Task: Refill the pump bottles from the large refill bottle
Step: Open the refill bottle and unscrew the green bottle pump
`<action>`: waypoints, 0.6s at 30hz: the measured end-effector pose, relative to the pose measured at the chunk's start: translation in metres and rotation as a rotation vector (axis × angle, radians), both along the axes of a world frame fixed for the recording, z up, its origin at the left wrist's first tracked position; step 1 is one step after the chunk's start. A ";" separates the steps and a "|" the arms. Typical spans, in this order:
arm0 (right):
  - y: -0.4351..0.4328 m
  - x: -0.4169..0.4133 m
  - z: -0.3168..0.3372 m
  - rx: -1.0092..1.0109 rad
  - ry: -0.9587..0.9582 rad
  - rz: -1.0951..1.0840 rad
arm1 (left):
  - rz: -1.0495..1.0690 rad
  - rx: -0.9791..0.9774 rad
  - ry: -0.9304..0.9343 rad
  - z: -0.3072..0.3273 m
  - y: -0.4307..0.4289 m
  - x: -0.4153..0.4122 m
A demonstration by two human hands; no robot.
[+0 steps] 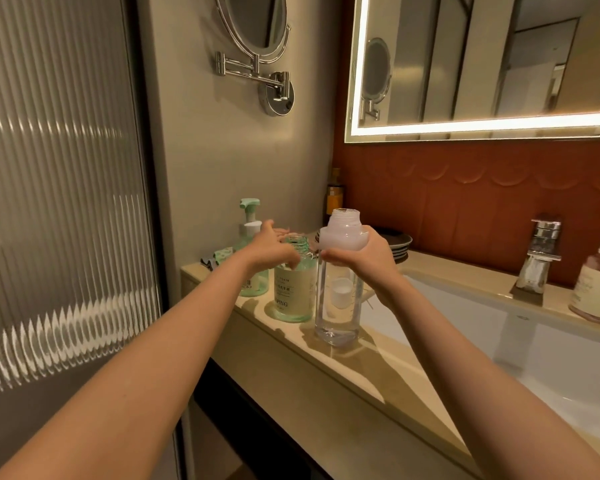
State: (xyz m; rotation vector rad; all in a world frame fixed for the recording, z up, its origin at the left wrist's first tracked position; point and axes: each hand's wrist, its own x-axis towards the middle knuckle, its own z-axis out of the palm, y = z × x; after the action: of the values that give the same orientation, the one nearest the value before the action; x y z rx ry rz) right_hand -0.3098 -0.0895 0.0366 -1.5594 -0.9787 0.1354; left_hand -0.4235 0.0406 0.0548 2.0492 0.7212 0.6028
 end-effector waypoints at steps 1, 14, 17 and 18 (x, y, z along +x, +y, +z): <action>-0.002 0.000 0.002 0.006 -0.003 -0.013 | -0.009 -0.016 0.017 -0.008 0.003 0.002; -0.021 0.025 0.019 -0.201 -0.209 -0.143 | 0.243 -0.028 -0.158 -0.055 -0.010 0.038; -0.026 0.029 0.019 -0.229 -0.210 -0.115 | 0.201 -0.038 -0.167 -0.056 -0.019 0.043; -0.027 0.030 0.019 -0.231 -0.217 -0.114 | 0.182 -0.049 -0.169 -0.057 -0.021 0.045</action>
State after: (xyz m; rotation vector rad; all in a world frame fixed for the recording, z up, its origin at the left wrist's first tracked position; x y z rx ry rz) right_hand -0.2800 -0.1162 0.0558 -1.8670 -1.0682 -0.0019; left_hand -0.3785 0.0192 -0.0018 1.8736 0.8190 0.8434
